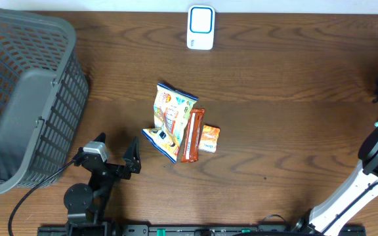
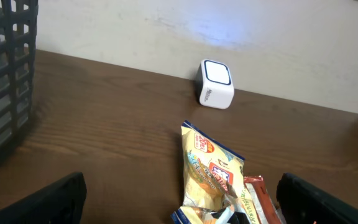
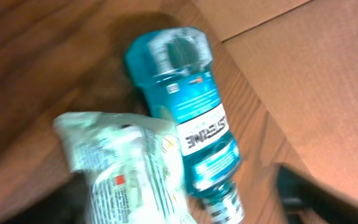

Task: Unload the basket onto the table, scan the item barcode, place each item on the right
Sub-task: 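Carry the green pouch right off the table and release it, then reach the right gripper to the small orange packet and grasp it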

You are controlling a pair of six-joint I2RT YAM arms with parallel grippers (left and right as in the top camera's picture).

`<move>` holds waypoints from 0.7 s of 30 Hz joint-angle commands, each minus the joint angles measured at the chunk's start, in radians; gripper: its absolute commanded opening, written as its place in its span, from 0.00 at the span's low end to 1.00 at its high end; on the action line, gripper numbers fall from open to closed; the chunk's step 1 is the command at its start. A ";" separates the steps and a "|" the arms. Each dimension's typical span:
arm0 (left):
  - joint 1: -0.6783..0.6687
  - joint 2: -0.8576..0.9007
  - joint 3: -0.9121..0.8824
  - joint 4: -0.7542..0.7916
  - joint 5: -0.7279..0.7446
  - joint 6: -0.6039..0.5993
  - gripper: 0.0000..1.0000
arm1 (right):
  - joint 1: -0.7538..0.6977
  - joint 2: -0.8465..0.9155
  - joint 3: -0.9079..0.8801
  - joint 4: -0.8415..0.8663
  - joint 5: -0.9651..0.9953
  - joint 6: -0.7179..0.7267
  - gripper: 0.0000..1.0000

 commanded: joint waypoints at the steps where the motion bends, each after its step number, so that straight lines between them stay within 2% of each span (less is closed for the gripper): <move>1: 0.005 -0.001 -0.028 -0.011 0.016 0.002 0.98 | 0.047 -0.071 0.047 -0.018 -0.026 0.095 0.99; 3: 0.005 -0.001 -0.028 -0.011 0.016 0.002 0.98 | 0.073 -0.124 0.064 -0.035 -0.095 0.124 0.99; 5: 0.005 -0.001 -0.028 -0.011 0.016 0.002 0.98 | 0.111 -0.211 0.082 -0.053 -0.257 0.161 0.99; 10: 0.005 -0.001 -0.028 -0.011 0.016 0.002 0.98 | 0.192 -0.395 0.085 -0.130 -0.831 0.234 0.99; 13: 0.005 -0.001 -0.028 -0.011 0.016 0.002 0.98 | 0.260 -0.452 0.085 -0.192 -1.067 0.293 0.99; 14: 0.005 -0.001 -0.028 -0.011 0.016 0.002 0.98 | 0.286 -0.460 0.085 -0.223 -1.085 0.330 0.99; 19: 0.005 -0.001 -0.028 -0.011 0.016 0.002 0.98 | 0.463 -0.454 0.071 -0.477 -1.083 0.692 0.99; 21: 0.005 -0.001 -0.028 -0.011 0.016 0.002 0.98 | 0.541 -0.444 0.043 -0.557 -1.083 0.769 0.99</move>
